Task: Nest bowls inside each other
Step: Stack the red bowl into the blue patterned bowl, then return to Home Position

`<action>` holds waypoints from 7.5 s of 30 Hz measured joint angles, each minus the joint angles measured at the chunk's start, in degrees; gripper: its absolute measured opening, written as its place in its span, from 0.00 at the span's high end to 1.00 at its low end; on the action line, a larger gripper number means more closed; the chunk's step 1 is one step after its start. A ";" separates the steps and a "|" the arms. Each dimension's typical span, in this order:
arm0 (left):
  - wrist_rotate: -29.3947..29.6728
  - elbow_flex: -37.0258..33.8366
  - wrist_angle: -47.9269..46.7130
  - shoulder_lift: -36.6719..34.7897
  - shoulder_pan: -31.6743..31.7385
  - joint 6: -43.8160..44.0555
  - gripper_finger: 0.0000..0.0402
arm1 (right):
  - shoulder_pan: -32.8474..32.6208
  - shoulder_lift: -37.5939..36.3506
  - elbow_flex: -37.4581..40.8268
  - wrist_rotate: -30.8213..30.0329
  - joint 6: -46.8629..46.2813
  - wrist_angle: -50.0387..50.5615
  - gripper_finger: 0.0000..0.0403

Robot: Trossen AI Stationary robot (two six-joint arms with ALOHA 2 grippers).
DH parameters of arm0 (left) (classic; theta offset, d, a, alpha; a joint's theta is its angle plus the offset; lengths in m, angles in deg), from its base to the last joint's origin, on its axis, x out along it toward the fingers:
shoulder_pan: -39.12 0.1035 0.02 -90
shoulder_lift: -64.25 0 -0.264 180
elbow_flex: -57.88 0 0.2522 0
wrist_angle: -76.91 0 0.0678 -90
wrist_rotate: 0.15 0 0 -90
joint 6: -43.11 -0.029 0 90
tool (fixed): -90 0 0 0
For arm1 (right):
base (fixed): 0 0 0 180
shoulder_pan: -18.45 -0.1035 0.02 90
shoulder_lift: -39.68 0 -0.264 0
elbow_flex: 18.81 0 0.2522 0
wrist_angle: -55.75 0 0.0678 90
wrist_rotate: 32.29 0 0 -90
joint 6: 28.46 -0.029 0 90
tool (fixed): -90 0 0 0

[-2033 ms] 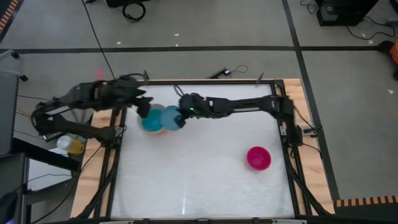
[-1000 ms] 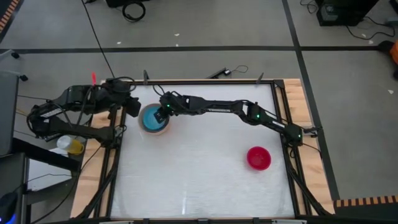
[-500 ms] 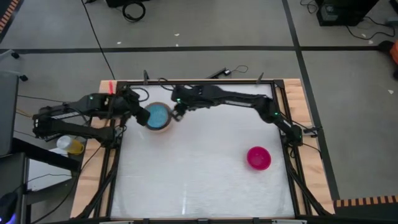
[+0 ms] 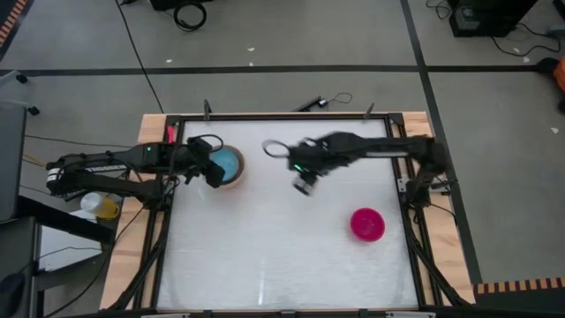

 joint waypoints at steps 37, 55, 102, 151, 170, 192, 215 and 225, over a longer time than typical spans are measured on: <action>-1.90 0.00 14.79 0.39 -4.76 -3.38 0.48 | -12.54 -30.78 63.60 15.38 -4.30 -33.05 0.93; 6.23 0.02 1.11 -14.34 -7.72 11.10 0.48 | 3.12 5.77 22.34 7.33 6.58 -65.44 0.93; 8.95 0.02 9.86 -15.37 -14.35 -1.10 0.54 | 8.88 20.57 -22.70 9.93 15.07 -29.95 0.59; -21.07 -35.67 73.32 -15.40 -13.79 -38.76 1.00 | -17.83 -63.55 94.27 1.18 21.56 -114.47 1.00; -18.49 -33.05 38.95 -50.93 -12.79 -39.51 1.00 | -3.49 -77.36 97.79 22.92 21.80 -104.23 1.00; -17.72 -44.57 51.78 -50.73 -12.48 -38.95 1.00 | 2.38 -103.26 103.91 27.72 20.44 -89.55 1.00; -21.00 -46.38 60.64 -49.83 -11.87 -40.25 1.00 | 2.35 -105.11 103.89 29.87 18.16 -89.86 0.97; -20.90 -46.40 60.43 -49.70 -11.87 -32.58 0.98 | 2.35 -105.02 103.89 29.78 17.97 -84.88 0.93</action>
